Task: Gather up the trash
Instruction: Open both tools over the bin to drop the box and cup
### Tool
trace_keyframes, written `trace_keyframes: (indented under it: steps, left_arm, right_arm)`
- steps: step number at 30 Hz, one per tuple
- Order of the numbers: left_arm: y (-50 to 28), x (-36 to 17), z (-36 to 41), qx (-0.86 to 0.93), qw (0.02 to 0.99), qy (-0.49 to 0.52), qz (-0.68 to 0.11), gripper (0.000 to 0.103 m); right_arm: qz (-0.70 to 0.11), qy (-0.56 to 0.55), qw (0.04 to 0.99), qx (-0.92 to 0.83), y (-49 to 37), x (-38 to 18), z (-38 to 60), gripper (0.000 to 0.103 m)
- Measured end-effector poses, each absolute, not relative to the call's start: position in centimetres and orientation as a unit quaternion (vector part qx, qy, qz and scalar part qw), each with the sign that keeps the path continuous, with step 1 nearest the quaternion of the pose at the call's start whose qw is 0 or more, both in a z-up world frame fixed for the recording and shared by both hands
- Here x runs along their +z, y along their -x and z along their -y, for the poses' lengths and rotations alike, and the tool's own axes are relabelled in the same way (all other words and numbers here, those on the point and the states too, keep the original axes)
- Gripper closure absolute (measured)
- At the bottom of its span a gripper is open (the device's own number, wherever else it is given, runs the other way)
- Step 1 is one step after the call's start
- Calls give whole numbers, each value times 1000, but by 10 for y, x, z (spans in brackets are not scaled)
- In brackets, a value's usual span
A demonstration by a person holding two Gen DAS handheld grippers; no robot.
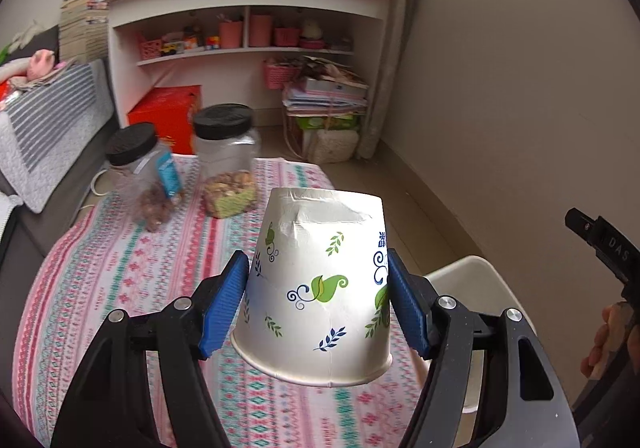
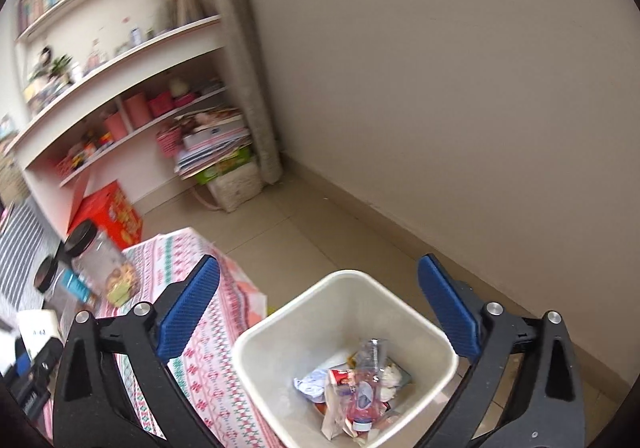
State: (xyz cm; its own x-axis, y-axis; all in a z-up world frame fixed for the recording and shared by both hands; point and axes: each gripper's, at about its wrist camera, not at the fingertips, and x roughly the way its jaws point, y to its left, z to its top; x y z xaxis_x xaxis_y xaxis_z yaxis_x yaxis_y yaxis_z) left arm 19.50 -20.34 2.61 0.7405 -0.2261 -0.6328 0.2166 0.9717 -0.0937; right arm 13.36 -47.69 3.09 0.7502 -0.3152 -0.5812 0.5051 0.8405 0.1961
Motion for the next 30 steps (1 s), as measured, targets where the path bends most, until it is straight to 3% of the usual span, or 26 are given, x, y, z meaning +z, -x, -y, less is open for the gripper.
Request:
trace_keyframes:
  steps: [12, 14, 16, 21, 25, 30]
  left_arm:
    - [-192, 13, 308, -210, 897, 8, -389, 32]
    - [-195, 7, 322, -222, 886, 14, -407, 28]
    - [-199, -3, 334, -234, 869, 24, -435, 17]
    - [-198, -18, 337, -236, 852, 17, -467, 15]
    - [-194, -8, 312, -211, 868, -16, -448, 14]
    - [-170, 33, 261, -151, 923, -70, -347, 9]
  right_arm:
    - [-254, -244, 892, -283, -105, 39, 535, 7]
    - [-247, -248, 890, -291, -101, 42, 539, 7]
    - [-239, -253, 888, -299, -96, 45, 546, 7]
    - [-226, -255, 888, -308, -88, 52, 549, 7]
    - [-221, -209, 902, -307, -94, 60, 520, 7]
    - [-184, -148, 930, -282, -99, 75, 462, 7]
